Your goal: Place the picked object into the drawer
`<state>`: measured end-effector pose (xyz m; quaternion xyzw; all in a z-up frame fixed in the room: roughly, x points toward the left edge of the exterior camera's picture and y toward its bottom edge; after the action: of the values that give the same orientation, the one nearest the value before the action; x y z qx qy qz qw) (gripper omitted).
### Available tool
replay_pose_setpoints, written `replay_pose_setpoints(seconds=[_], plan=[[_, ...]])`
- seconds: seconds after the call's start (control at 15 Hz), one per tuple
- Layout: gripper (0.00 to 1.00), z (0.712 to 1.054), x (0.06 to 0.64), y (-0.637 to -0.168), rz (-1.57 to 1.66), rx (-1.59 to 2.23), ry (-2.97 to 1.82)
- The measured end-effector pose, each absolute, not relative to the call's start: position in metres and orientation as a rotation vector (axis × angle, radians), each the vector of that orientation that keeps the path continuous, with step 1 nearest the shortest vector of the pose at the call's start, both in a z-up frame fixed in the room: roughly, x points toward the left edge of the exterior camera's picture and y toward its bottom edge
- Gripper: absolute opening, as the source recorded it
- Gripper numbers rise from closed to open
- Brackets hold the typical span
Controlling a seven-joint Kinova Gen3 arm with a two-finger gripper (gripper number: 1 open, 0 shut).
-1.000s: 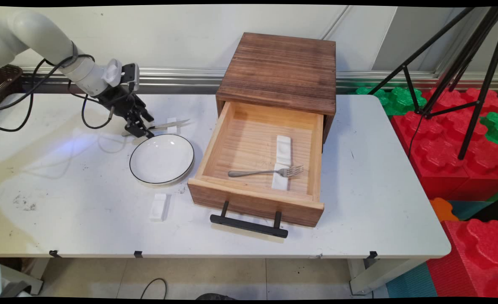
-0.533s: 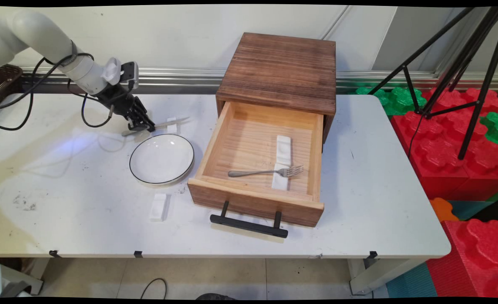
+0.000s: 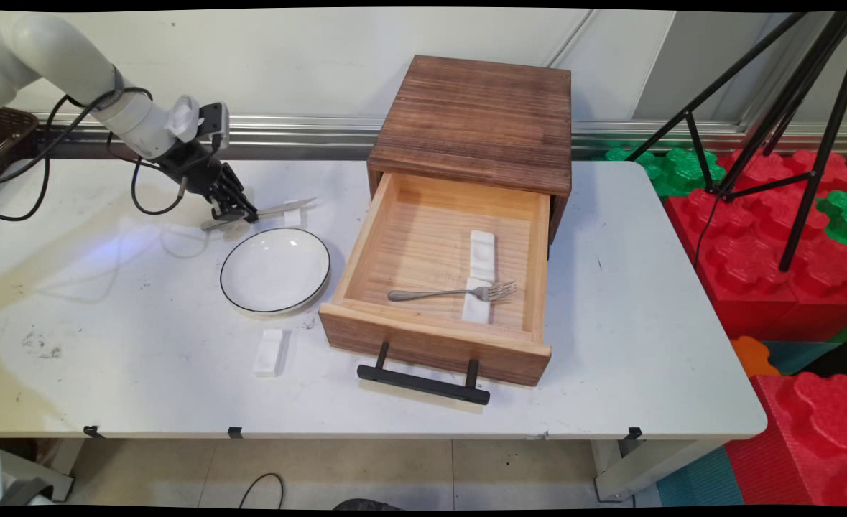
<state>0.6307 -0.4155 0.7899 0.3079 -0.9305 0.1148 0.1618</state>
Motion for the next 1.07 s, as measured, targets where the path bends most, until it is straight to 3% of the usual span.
replay_pose_setpoints(seconds=[1.07], plan=[[0.0,0.877,0.606,-0.352,0.416,0.816,-2.627]])
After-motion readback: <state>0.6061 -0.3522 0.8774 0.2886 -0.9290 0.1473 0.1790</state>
